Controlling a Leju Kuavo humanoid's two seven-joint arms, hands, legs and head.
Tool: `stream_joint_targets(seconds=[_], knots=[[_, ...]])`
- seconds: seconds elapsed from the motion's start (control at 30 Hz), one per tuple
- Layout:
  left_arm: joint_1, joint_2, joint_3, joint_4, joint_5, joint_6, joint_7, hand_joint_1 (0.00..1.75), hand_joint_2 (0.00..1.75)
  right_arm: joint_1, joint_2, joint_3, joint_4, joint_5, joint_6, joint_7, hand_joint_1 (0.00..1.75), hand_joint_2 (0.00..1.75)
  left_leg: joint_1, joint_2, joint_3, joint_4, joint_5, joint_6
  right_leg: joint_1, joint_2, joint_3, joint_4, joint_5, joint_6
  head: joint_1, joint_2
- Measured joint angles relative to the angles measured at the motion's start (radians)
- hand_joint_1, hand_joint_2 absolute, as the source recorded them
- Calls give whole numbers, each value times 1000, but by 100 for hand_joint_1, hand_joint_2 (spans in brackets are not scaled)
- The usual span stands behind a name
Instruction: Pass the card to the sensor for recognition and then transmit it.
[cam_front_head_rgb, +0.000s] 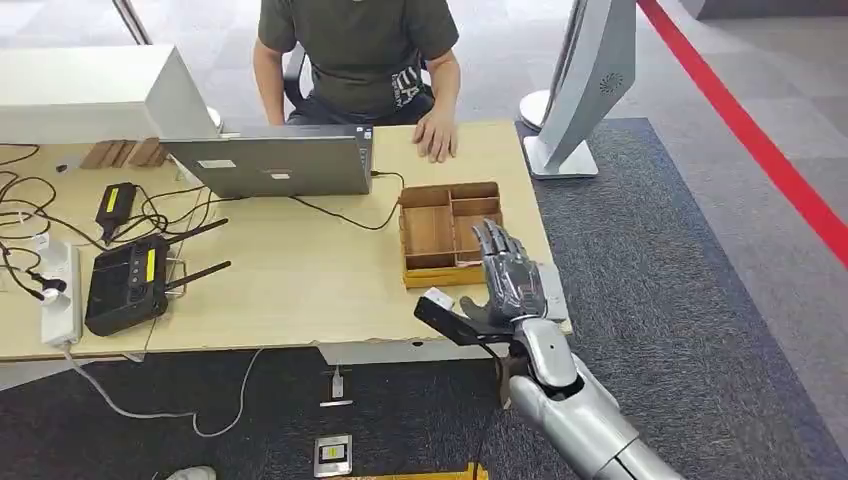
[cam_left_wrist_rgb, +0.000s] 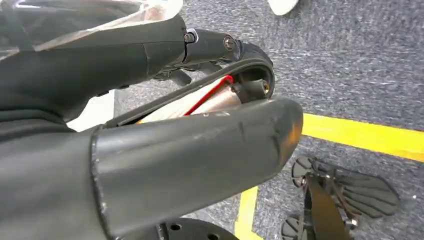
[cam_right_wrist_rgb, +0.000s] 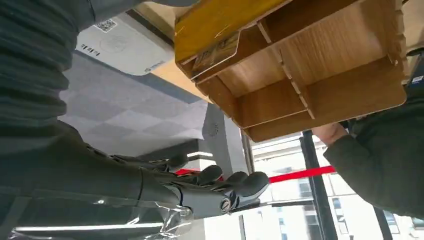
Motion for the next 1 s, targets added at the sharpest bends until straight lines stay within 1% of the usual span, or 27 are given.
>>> stream_joint_targets(seconds=[0.13,0.23,0.37,0.47,0.6,1.0], knots=[[0,-2,0,0,-2,2,3,0,0,-29,13,0,41,86,-8,11,0,175,0,0,0,0,0,0,0,0,0,0,0,0,0,0],[0,-3,0,0,-5,1,3,0,0,-41,22,0,74,127,-17,20,0,175,0,0,0,0,0,0,0,0,0,0,0,0,0,0],[1,-3,0,0,-10,-8,1,0,0,-52,23,-2,113,221,-24,71,0,175,0,0,0,0,0,0,0,0,0,0,0,0,0,0],[1,-3,0,0,-14,-13,-4,0,0,-52,21,-10,138,248,-24,80,0,175,0,0,0,0,0,0,0,0,0,0,0,0,0,0],[1,-3,0,0,-17,-13,-10,0,0,-55,21,-22,170,259,-24,81,0,175,0,0,0,0,0,0,0,0,0,0,0,0,0,0],[1,-3,0,0,-19,-17,-11,0,0,-67,30,-55,255,240,-28,28,0,175,0,0,0,0,0,0,0,0,0,0,0,0,0,0]])
